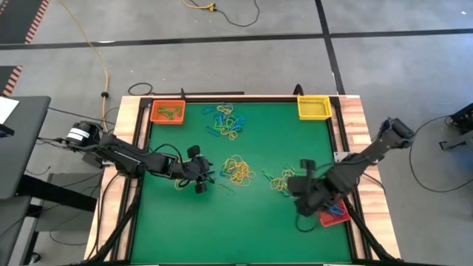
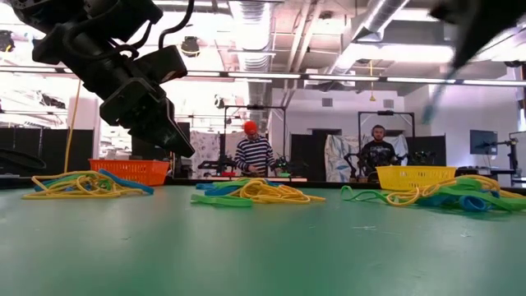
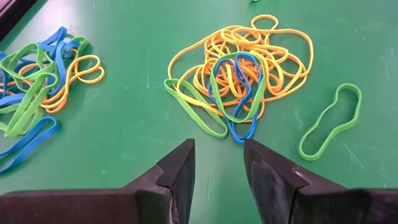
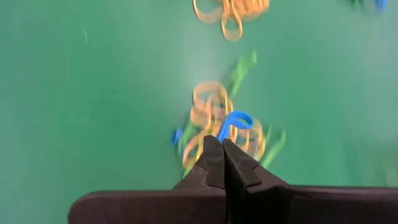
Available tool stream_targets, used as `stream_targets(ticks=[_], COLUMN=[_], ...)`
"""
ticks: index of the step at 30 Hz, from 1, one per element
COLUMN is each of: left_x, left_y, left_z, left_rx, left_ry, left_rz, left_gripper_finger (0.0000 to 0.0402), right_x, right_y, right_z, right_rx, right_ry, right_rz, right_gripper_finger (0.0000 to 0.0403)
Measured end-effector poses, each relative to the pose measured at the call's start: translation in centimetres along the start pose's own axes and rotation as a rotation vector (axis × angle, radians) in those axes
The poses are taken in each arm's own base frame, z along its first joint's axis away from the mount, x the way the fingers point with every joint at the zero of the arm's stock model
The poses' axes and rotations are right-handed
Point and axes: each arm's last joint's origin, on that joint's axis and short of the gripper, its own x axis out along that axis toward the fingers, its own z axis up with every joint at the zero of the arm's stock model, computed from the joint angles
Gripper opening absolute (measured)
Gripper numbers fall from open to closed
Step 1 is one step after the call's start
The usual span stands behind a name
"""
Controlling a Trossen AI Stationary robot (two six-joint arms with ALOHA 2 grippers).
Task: Sort rubber bands into baskets
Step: Put the blue rubber band into the red bin
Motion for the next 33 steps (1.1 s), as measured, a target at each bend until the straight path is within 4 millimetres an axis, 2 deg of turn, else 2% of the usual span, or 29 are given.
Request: stream_targets(ticks=[6, 12, 22, 28, 33], left_x=[0.0, 0.0, 0.0, 0.0, 0.0], left_y=[0.0, 0.0, 0.0, 0.0, 0.0], left_z=[0.0, 0.0, 0.0, 0.1, 0.1], left_rx=[0.000, 0.001, 0.001, -0.001, -0.002], left_ry=[-0.003, -0.003, -0.005, -0.009, -0.012], left_rz=[0.011, 0.012, 0.014, 0.014, 0.015], left_gripper_finger=[0.0128, 0.0128, 0.0128, 0.0128, 0.0128], right_x=[-2.2, -3.2, -1.6, -0.3, 0.3], right_y=[0.6, 1.2, 2.4, 3.2, 3.1], right_z=[-3.6, -6.4, -10.4, -11.2, -11.5], right_rx=[0.141, 0.259, 0.367, 0.396, 0.419], right_ry=[0.119, 0.231, 0.385, 0.381, 0.383], right_rz=[-0.035, -0.083, -0.111, -0.055, -0.075], right_gripper_finger=[0.0012, 0.0012, 0.0012, 0.0018, 0.0027])
